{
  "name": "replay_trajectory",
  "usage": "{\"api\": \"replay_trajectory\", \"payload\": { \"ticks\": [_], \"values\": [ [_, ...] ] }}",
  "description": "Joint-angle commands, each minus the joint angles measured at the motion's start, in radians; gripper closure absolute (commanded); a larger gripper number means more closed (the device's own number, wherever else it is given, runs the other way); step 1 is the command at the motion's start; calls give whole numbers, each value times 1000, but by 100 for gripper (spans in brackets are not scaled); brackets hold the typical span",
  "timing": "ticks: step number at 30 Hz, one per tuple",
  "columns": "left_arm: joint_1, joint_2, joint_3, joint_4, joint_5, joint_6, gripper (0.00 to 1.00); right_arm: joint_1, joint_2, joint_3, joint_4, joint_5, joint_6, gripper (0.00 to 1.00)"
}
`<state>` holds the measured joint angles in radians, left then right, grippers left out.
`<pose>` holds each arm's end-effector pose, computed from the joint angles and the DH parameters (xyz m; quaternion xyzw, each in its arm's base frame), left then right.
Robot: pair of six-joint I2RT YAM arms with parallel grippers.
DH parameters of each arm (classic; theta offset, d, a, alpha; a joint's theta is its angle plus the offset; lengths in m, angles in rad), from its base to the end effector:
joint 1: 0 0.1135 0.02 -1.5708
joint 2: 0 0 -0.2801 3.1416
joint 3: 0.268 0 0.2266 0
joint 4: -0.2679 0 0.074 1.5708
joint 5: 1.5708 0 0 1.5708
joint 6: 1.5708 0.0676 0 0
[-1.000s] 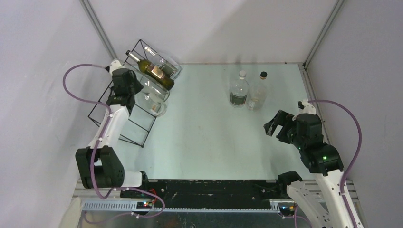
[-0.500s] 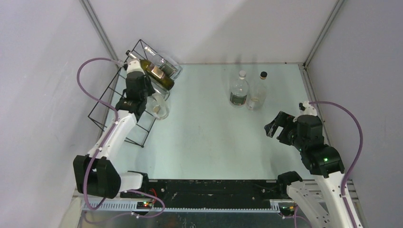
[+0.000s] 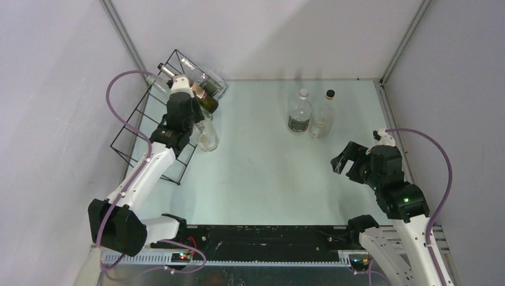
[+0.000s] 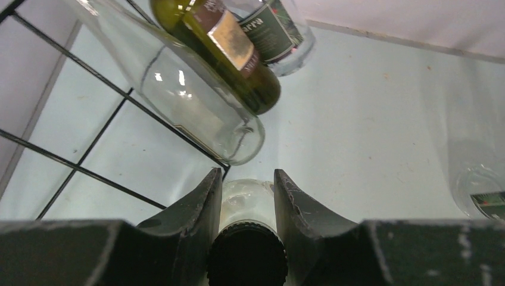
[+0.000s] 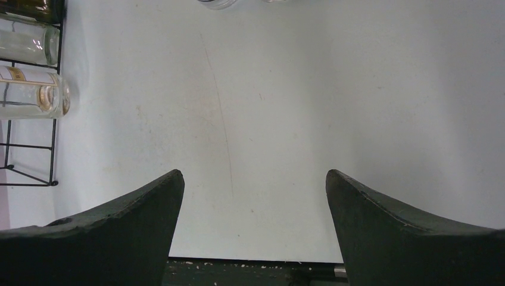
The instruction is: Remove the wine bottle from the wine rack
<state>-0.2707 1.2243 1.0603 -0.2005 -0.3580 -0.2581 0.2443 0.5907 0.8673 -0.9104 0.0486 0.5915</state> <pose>0.2747 -0.0517 0.3515 -0.0959 0.8110 -0.0044 0.5771 0.0932 0.0198 0.3031 0.1649 0.8767 0.1634 0.4214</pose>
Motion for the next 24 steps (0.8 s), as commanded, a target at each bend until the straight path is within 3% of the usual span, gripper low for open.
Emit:
{"api": "replay_trajectory", "payload": {
  "ticks": [1, 9, 17, 24],
  "values": [
    [-62, -68, 41, 169, -19, -1, 100, -4, -8, 1, 21, 2, 6, 9],
    [-212, -89, 14, 177, -63, 8, 100, -4, -24, 2, 25, 5, 0, 9],
    [-460, -71, -14, 196, -144, 2, 100, -4, -53, 17, 8, 1, 0, 9],
    [-579, -58, -33, 195, -177, -21, 100, -5, -73, 19, 4, -6, 10, 9]
  ]
}}
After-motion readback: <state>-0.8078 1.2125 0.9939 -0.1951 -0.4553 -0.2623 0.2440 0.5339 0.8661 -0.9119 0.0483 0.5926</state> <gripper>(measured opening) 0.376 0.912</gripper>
